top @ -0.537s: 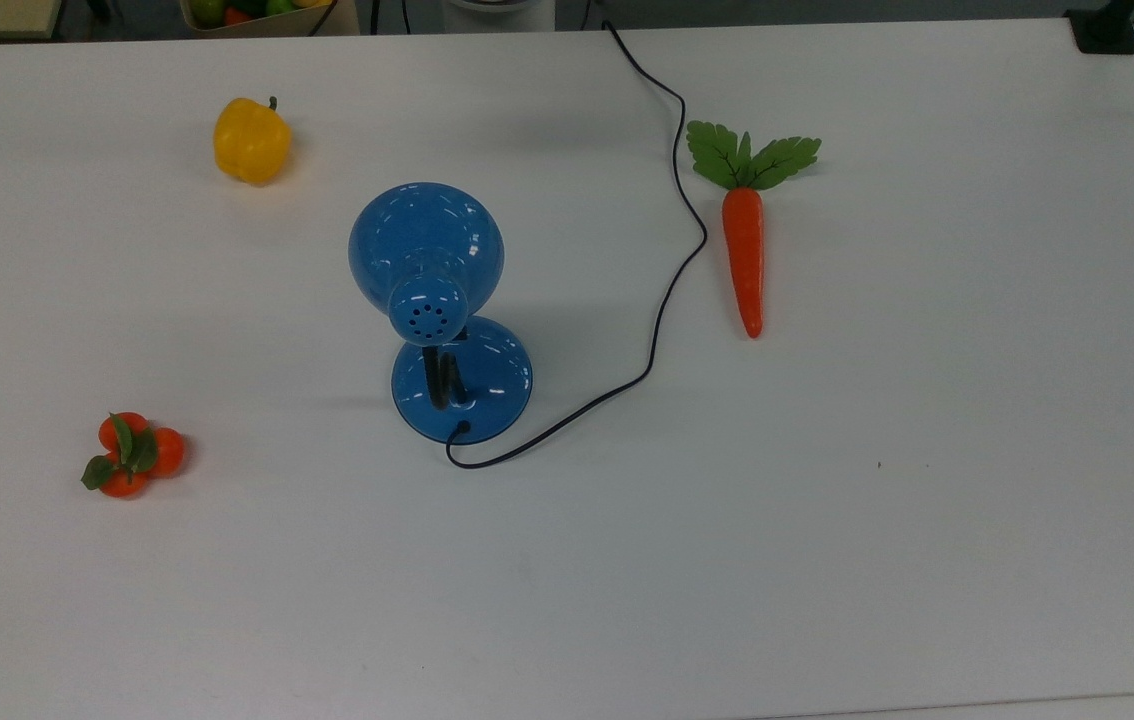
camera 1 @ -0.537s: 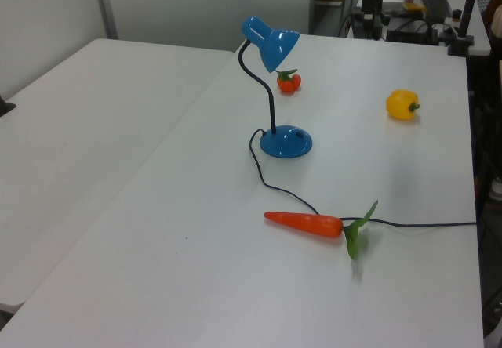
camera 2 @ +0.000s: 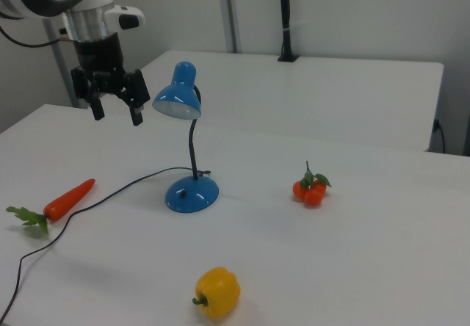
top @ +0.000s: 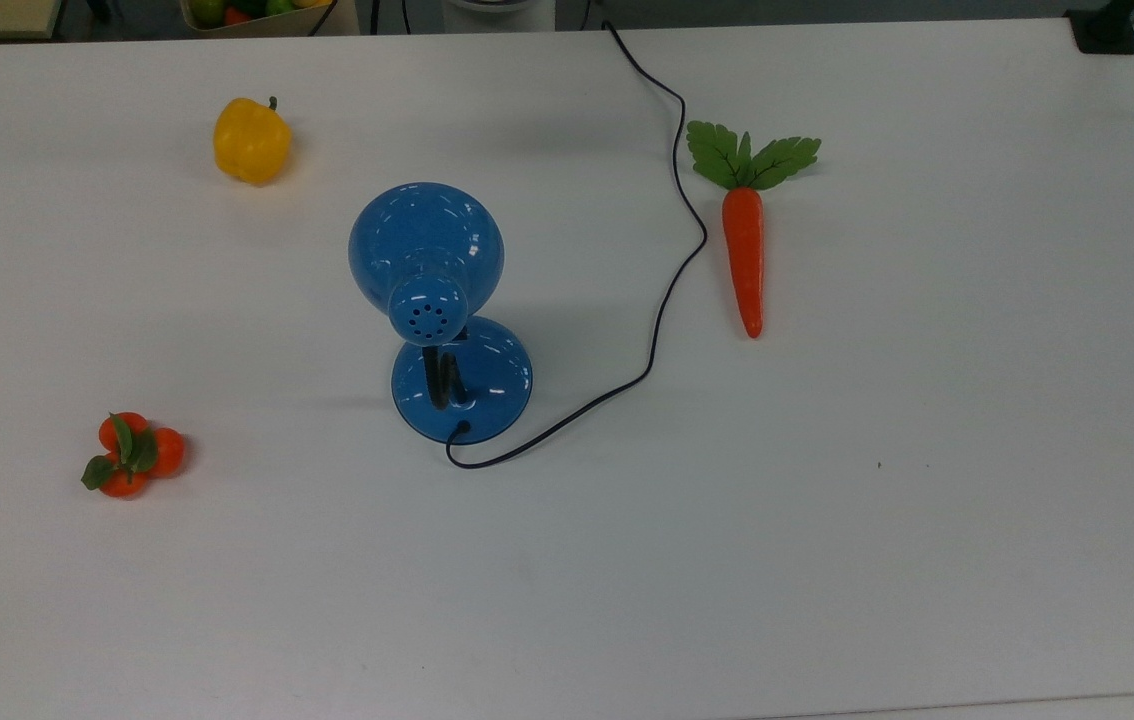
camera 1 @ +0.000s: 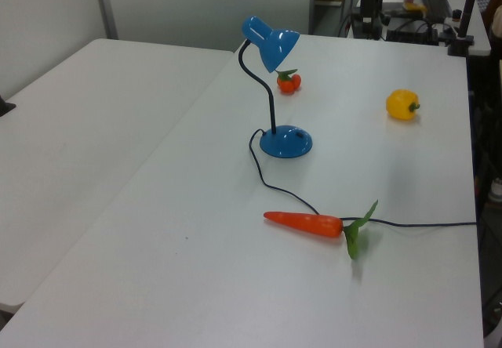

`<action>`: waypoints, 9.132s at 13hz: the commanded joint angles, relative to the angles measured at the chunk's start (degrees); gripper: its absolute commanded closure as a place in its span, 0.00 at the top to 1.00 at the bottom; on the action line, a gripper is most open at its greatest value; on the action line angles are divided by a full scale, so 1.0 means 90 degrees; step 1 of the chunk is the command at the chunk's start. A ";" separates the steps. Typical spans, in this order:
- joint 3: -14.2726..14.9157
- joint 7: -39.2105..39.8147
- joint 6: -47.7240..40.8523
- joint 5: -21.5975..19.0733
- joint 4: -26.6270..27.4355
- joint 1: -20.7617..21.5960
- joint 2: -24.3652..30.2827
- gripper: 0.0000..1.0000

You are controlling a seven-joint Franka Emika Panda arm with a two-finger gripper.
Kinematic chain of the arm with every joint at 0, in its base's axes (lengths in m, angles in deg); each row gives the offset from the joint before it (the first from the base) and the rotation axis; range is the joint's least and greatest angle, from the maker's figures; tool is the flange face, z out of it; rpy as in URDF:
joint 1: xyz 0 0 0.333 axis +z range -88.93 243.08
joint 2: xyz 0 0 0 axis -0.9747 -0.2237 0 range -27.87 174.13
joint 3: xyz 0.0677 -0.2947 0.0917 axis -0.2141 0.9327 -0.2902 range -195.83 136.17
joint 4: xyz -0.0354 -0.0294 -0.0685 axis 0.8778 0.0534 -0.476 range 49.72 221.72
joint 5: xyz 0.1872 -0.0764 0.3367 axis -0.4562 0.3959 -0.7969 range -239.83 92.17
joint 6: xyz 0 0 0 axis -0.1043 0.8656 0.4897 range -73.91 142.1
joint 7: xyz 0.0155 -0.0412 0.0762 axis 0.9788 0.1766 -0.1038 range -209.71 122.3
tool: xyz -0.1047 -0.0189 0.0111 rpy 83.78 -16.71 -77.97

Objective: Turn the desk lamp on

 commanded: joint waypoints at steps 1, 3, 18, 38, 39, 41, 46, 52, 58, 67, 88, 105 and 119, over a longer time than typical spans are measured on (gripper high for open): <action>0.0030 -0.0065 0.0126 0.0055 0.0080 0.0075 0.0051 1.00; 0.0030 -0.0065 0.0136 0.0055 0.0090 0.0075 0.0051 1.00; 0.0030 -0.0065 0.0156 0.0055 0.0090 0.0085 0.0041 1.00; 0.0030 -0.0133 0.1470 0.0045 0.1141 0.0114 -0.0203 0.00; 0.0030 -0.0133 0.1755 0.0055 0.1386 0.0114 -0.0212 0.00; 0.0030 -0.0143 0.2495 0.0055 0.2020 0.0124 -0.0203 0.00; 0.0030 -0.0307 0.4039 0.0055 0.2882 0.0133 -0.0407 0.00; 0.0030 -0.0875 0.5905 0.0103 0.2981 0.0133 -0.1218 0.00; 0.0030 -0.0875 0.6883 0.0191 0.2952 0.0133 -0.1638 0.00; 0.0021 -0.0865 0.7421 0.0514 0.2903 0.0221 -0.1902 0.00; 0.0021 -0.0856 0.7695 0.0670 0.2737 0.0241 -0.2292 0.00; 0.0021 -0.0865 0.3794 0.0660 0.2766 0.0260 -0.0518 0.00; 0.0157 -0.0096 0.0127 0.0162 0.0198 0.0173 0.0257 0.83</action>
